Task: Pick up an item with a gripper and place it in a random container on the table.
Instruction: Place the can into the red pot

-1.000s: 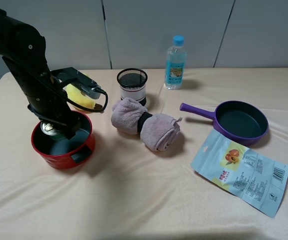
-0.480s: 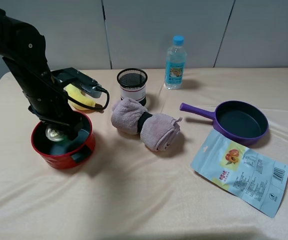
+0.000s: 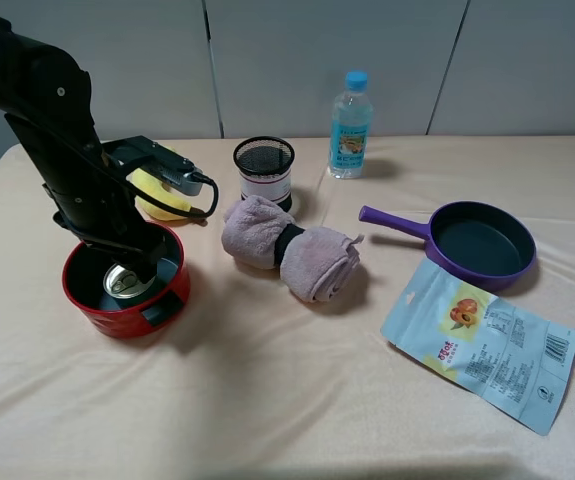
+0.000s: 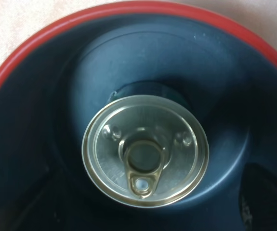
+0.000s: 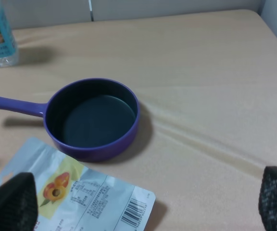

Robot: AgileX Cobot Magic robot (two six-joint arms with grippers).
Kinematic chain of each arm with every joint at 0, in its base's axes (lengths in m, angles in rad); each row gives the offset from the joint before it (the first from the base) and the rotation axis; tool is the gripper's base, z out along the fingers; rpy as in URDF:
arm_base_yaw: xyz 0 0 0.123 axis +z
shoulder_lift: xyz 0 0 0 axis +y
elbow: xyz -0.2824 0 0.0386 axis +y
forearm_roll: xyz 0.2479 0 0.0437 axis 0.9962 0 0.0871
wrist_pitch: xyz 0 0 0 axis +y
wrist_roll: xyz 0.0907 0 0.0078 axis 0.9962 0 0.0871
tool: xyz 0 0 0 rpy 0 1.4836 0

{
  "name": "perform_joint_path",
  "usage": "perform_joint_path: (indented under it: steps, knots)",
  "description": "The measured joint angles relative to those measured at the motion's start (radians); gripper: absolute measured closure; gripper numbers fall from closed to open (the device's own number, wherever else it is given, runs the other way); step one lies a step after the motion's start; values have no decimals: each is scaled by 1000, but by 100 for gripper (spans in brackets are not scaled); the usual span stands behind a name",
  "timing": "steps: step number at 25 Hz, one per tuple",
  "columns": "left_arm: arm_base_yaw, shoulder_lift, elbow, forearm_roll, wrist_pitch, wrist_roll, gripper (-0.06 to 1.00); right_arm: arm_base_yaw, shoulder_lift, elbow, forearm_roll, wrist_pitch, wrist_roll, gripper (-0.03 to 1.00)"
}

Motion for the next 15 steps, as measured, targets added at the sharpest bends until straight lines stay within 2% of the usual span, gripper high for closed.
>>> perform_joint_path:
  steps: [3, 9, 15]
  knots:
    - [0, -14, 0, -5, 6, 0, 18, 0, 0, 0, 0, 0, 0, 27]
    - [0, -89, 0, -4, 30, 0, -2, 0, 0, 0, 0, 0, 0, 27]
    - [0, -199, 0, -4, 95, -19, -5, 0, 0, 0, 0, 0, 0, 27]
